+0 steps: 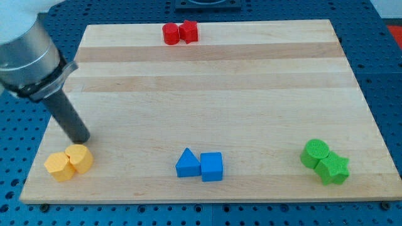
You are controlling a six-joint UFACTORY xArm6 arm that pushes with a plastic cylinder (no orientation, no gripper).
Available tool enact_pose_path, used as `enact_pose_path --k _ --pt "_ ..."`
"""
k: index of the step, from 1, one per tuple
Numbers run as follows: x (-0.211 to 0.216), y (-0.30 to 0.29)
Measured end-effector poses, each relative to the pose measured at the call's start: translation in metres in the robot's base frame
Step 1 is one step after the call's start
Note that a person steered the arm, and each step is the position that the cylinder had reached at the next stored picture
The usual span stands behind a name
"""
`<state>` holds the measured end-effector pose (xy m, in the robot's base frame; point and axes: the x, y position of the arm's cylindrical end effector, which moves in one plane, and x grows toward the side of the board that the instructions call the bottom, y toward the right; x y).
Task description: Move the arm left to the green circle
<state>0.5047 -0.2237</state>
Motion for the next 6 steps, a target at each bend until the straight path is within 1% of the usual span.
enact_pose_path --k 1,2,3,5,6 --pt "-0.043 0.047" --pt "-0.05 0.129" --pt "-0.049 0.199" --pt "0.01 0.283" --pt "0.015 0.327"
